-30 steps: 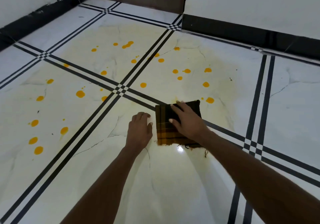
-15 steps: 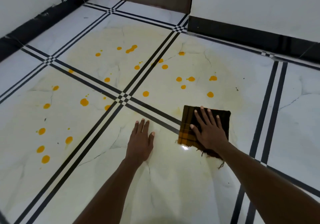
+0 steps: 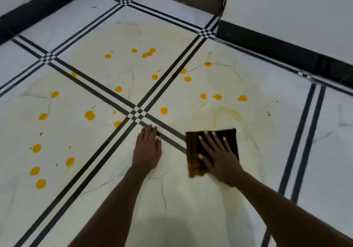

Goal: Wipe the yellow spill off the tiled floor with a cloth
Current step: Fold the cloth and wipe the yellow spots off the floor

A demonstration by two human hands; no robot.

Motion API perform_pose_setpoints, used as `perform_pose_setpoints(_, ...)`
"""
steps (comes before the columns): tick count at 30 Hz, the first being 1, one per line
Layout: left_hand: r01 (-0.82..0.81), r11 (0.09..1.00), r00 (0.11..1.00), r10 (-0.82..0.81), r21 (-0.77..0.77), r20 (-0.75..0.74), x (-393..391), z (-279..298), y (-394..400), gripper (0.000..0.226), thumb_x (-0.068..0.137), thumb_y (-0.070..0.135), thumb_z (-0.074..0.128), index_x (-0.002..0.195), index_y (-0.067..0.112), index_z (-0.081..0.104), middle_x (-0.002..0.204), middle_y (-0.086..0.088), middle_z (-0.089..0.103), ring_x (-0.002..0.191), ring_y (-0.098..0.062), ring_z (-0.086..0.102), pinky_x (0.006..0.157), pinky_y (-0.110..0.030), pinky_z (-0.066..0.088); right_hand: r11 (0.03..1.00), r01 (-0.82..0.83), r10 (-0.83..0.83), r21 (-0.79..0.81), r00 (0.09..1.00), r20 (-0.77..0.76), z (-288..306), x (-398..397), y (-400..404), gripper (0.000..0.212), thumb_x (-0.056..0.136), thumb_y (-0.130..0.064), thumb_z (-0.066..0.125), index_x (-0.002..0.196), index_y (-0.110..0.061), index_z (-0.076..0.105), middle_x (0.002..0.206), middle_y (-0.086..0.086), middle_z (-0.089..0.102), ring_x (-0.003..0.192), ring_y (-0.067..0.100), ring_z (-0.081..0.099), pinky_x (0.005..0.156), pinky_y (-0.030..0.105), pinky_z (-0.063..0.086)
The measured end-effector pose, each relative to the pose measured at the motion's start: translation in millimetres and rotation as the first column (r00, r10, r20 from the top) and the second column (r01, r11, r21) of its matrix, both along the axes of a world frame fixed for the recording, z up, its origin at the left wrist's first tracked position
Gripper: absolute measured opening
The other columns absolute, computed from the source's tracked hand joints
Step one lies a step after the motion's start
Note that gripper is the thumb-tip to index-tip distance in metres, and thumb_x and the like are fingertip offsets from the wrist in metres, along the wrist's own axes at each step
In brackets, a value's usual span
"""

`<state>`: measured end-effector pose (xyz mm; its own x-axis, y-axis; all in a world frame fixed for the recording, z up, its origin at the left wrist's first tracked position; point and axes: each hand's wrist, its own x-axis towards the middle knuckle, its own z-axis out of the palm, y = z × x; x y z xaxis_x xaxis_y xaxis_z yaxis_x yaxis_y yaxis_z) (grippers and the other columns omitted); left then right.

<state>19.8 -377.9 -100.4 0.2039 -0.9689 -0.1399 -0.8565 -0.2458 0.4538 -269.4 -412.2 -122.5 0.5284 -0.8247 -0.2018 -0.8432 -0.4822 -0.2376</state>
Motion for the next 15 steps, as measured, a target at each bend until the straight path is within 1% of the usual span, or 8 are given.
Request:
perform_pose_setpoints(1, -0.007, 1.0, 1.0, 0.007, -0.008, 0.003, 0, 4, -4, 0.061, 0.105, 0.034, 0.027, 0.156, 0.004, 0.038, 0.165, -0.017, 0.033, 0.157, -0.036, 0.024, 0.129, -0.05, 0.021, 0.999, 0.039, -0.039, 0.002, 0.999, -0.013, 3, -17, 3, 0.069, 0.106, -0.063, 0.013, 0.167, -0.032, 0.008, 0.176, -0.005, 0.001, 0.163, 0.021, -0.002, 0.129, 0.055, 0.013)
perform_pose_setpoints(3, 0.012, 0.998, 0.998, -0.008, -0.064, 0.06, 4, -1, -20, 0.059, 0.106, 0.032, 0.028, 0.157, 0.002, 0.037, 0.166, -0.018, 0.031, 0.158, -0.036, 0.021, 0.129, -0.049, 0.021, 0.984, 0.172, -0.171, -0.039, 0.985, 0.022, -2, -41, -30, 0.069, 0.105, -0.065, 0.012, 0.166, -0.032, 0.012, 0.175, -0.003, 0.006, 0.163, 0.022, 0.004, 0.13, 0.054, 0.013)
perform_pose_setpoints(6, 0.011, 0.99, 0.994, 0.004, -0.143, 0.108, 16, -28, -41, 0.064, 0.106, 0.037, 0.021, 0.161, 0.005, 0.028, 0.17, -0.013, 0.022, 0.16, -0.03, 0.013, 0.13, -0.048, 0.016, 0.92, 0.349, -0.348, -0.177, 0.937, 0.04, -14, -43, -124, 0.073, 0.104, -0.063, 0.011, 0.166, -0.025, 0.02, 0.175, 0.004, 0.015, 0.162, 0.027, 0.012, 0.13, 0.054, 0.009)
perform_pose_setpoints(9, -0.01, 0.975, 0.987, 0.046, -0.221, 0.155, 16, -53, -50, 0.06, 0.108, 0.035, 0.023, 0.161, 0.007, 0.029, 0.171, -0.009, 0.023, 0.161, -0.024, 0.013, 0.13, -0.047, 0.018, 0.89, 0.398, -0.392, -0.224, 0.917, 0.074, -25, -14, -205, 0.077, 0.102, -0.062, 0.012, 0.165, -0.019, 0.024, 0.173, 0.011, 0.018, 0.161, 0.034, 0.015, 0.13, 0.057, 0.007)
perform_pose_setpoints(10, -0.013, 0.973, 0.984, 0.054, -0.232, 0.17, 15, -55, -50, 0.059, 0.108, 0.033, 0.024, 0.161, 0.008, 0.03, 0.17, -0.009, 0.024, 0.161, -0.023, 0.013, 0.13, -0.047, 0.018, 0.892, 0.391, -0.386, -0.227, 0.92, 0.07, -26, 0, -214, 0.077, 0.102, -0.061, 0.014, 0.165, -0.018, 0.025, 0.173, 0.012, 0.018, 0.161, 0.035, 0.014, 0.129, 0.057, 0.006)
perform_pose_setpoints(12, -0.012, 0.975, 0.985, 0.05, -0.223, 0.166, 16, -54, -48, 0.059, 0.108, 0.033, 0.024, 0.162, 0.009, 0.028, 0.171, -0.008, 0.023, 0.161, -0.021, 0.012, 0.13, -0.046, 0.017, 0.921, 0.297, -0.289, -0.252, 0.955, 0.071, -22, 20, -198, 0.073, 0.104, -0.058, 0.017, 0.164, -0.018, 0.026, 0.173, 0.012, 0.022, 0.16, 0.035, 0.017, 0.129, 0.058, 0.01)
perform_pose_setpoints(13, -0.014, 0.976, 0.987, 0.049, -0.218, 0.154, 15, -52, -49, 0.059, 0.108, 0.034, 0.024, 0.162, 0.009, 0.027, 0.171, -0.007, 0.022, 0.161, -0.02, 0.011, 0.131, -0.045, 0.015, 0.948, 0.202, -0.194, -0.246, 0.979, 0.056, -18, 20, -177, 0.07, 0.106, -0.056, 0.019, 0.165, -0.019, 0.026, 0.173, 0.01, 0.022, 0.161, 0.033, 0.016, 0.129, 0.058, 0.011)
perform_pose_setpoints(15, -0.057, 0.976, 0.99, 0.083, -0.21, 0.115, 11, -47, -52, 0.06, 0.107, 0.034, 0.025, 0.162, 0.011, 0.027, 0.172, -0.006, 0.021, 0.161, -0.018, 0.01, 0.131, -0.044, 0.014, 0.974, -0.006, 0.012, -0.225, 1.0, 0.023, -9, -1, -132, 0.065, 0.108, -0.055, 0.023, 0.166, -0.025, 0.021, 0.175, 0.003, 0.016, 0.163, 0.026, 0.009, 0.13, 0.055, 0.01)
